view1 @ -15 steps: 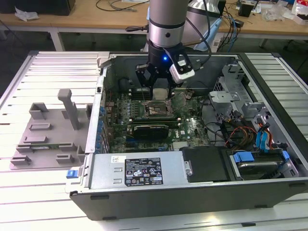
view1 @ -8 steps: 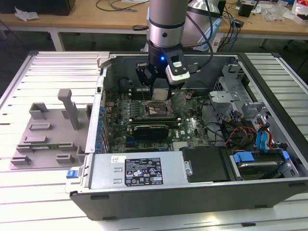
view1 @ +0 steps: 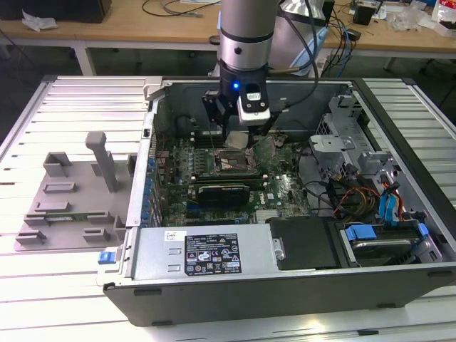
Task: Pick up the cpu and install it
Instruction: 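Place the cpu into insertion slot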
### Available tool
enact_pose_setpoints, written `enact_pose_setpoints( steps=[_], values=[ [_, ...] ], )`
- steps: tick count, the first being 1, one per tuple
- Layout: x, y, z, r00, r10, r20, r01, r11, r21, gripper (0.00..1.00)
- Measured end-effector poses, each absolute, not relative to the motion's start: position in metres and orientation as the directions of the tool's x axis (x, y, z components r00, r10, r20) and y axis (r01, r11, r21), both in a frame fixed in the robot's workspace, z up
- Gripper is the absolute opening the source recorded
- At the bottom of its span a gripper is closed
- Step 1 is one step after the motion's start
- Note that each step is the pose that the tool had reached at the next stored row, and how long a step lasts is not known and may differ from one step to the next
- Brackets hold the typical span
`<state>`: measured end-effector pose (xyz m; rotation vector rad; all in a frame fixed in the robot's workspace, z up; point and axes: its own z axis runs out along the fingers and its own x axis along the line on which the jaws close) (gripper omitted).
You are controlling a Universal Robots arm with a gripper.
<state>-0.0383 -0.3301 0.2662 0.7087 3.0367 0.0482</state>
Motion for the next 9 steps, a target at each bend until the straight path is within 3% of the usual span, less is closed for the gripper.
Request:
enact_pose_setpoints(
  steps=[9],
  values=[
    [-0.0382, -0.3301, 0.2654, -0.754, 0.656, -0.015, 0.656, 0.754, 0.035, 0.55]
  ],
)
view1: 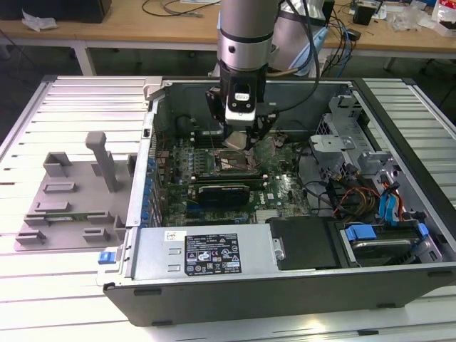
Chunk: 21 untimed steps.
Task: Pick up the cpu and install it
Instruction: 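Place the cpu into insertion slot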
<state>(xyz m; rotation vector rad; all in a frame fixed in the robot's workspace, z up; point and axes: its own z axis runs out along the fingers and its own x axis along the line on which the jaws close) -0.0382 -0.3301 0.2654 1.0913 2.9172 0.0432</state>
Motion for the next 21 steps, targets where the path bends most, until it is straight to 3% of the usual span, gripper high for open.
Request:
enact_pose_setpoints(
  steps=[21],
  values=[
    [-0.0383, -0.3301, 0.2589, -0.223, 0.975, -0.015, 0.974, 0.223, 0.035, 0.55]
  ],
)
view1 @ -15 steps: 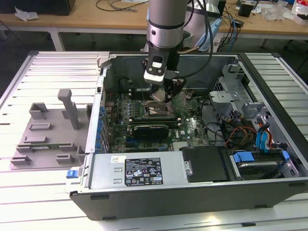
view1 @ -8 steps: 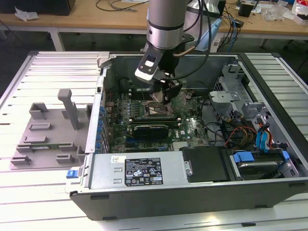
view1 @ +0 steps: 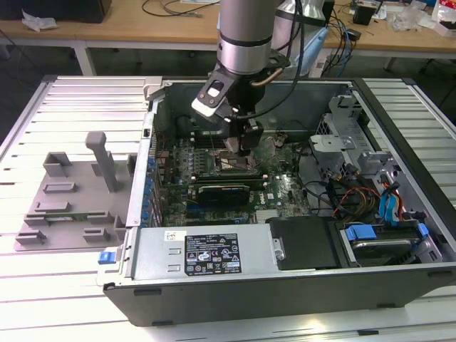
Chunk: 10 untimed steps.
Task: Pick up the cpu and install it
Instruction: 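Place the cpu into insertion slot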
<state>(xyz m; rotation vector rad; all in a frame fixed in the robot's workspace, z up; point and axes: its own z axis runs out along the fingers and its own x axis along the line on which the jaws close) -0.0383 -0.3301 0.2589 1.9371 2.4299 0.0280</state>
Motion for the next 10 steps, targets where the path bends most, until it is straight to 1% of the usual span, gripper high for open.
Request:
enact_pose_setpoints(
  steps=[4, 6, 8, 10],
  values=[
    [-0.0383, -0.3301, 0.2578, -0.118, 0.993, -0.015, 0.992, 0.119, 0.035, 0.55],
    [-0.0383, -0.3301, 0.2576, -0.117, 0.993, -0.015, 0.992, 0.117, 0.035, 0.55],
    [-0.0382, -0.3301, 0.2571, -0.059, 0.998, -0.015, 0.998, 0.06, 0.035, 0.55],
    [-0.0384, -0.33, 0.2557, -0.048, 0.999, -0.015, 0.998, 0.048, 0.04, 0.55]
  ],
)
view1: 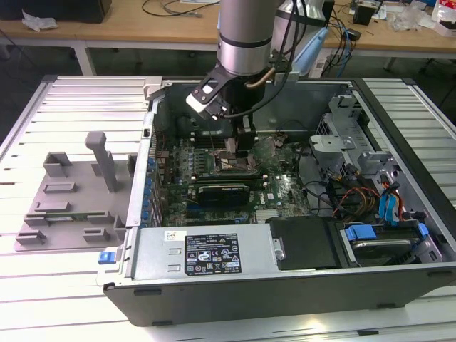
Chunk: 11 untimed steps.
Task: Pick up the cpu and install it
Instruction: 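Place the cpu into insertion slot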
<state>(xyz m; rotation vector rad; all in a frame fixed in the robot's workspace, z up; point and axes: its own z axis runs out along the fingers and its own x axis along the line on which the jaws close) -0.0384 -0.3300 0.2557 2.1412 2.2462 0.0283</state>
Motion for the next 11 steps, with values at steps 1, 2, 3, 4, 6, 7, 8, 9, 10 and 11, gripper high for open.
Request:
enact_pose_setpoints(
  steps=[1, 2, 3, 4, 6, 7, 8, 9, 10, 11],
  values=[
    [-0.038, -0.33, 0.254, -0.048, 0.999, -0.016, 0.998, 0.048, 0.046, 0.55],
    [-0.038, -0.33, 0.252, -0.047, 0.999, -0.016, 0.998, 0.048, 0.051, 0.55],
    [-0.038, -0.33, 0.25, -0.042, 0.999, -0.016, 0.998, 0.043, 0.051, 0.55],
    [-0.038, -0.33, 0.248, -0.033, 0.999, -0.016, 0.998, 0.034, 0.051, 0.55],
    [-0.038, -0.33, 0.245, -0.021, 1.0, -0.016, 0.998, 0.021, 0.051, 0.55],
    [-0.038, -0.329, 0.244, -0.015, 1.0, -0.016, 0.999, 0.016, 0.051, 0.55],
    [-0.038, -0.329, 0.243, -0.012, 1.0, -0.016, 0.999, 0.013, 0.051, 0.55],
    [-0.038, -0.328, 0.242, -0.008, 1.0, -0.016, 0.999, 0.009, 0.051, 0.55],
    [-0.038, -0.328, 0.241, -0.003, 1.0, -0.016, 0.999, 0.004, 0.051, 0.55],
    [-0.038, -0.328, 0.238, 0.003, 1.0, -0.016, 0.999, -0.002, 0.051, 0.55]
  ],
)
